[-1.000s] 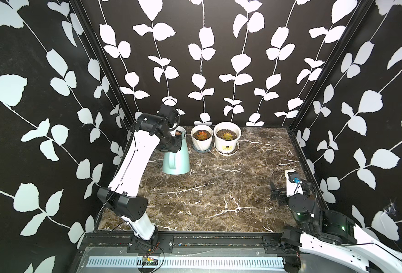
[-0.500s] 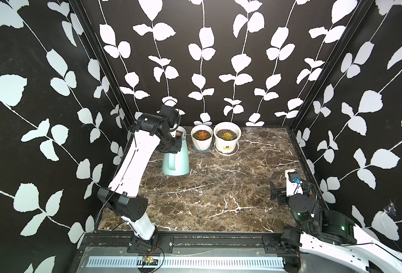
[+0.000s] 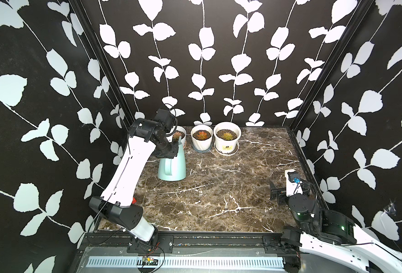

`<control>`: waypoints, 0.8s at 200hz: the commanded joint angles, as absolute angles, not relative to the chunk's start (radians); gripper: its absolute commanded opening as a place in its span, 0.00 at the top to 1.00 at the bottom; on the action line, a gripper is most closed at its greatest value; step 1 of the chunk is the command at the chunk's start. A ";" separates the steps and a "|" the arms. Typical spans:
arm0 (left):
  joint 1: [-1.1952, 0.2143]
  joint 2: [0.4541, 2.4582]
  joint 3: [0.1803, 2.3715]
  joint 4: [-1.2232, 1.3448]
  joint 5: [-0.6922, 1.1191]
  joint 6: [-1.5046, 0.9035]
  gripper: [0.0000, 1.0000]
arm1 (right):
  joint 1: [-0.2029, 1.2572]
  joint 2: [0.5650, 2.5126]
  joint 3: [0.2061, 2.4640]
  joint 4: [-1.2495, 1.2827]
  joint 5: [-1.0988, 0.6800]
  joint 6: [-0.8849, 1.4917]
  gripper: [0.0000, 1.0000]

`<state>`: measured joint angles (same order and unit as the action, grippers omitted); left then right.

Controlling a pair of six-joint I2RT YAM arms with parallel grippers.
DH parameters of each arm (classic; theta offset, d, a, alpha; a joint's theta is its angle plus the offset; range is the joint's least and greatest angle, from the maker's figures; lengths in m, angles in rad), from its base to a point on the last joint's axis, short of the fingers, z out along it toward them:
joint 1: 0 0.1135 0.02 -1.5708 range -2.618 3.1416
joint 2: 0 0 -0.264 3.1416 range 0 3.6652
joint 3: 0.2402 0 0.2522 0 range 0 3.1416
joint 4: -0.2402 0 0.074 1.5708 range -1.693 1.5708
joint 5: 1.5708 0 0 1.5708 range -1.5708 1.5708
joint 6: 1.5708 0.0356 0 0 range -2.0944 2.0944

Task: Water the succulent around the soil edge
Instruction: Water the soil of the potted plant with water.

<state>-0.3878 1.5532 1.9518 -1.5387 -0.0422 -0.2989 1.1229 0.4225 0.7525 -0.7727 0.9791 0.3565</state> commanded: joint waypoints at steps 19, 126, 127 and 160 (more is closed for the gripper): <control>-0.393 1.487 1.927 -1.551 -0.056 -0.313 1.00 | 1.117 0.410 0.736 -0.768 0.980 0.374 0.00; -0.393 1.413 1.859 -1.560 -0.099 -0.335 1.00 | 1.117 0.402 0.732 -0.784 0.967 0.394 0.00; -0.392 1.413 1.859 -1.560 -0.100 -0.335 1.00 | 1.117 0.403 0.732 -0.785 0.967 0.394 0.00; -0.393 1.415 1.860 -1.560 -0.107 -0.340 1.00 | 1.117 0.396 0.734 -0.801 0.966 0.406 0.00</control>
<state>-0.3904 1.4487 1.8622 -1.5620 -0.0799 -0.3283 1.1229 0.4110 0.7525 -0.7906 0.9634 0.3855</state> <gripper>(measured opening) 0.247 0.997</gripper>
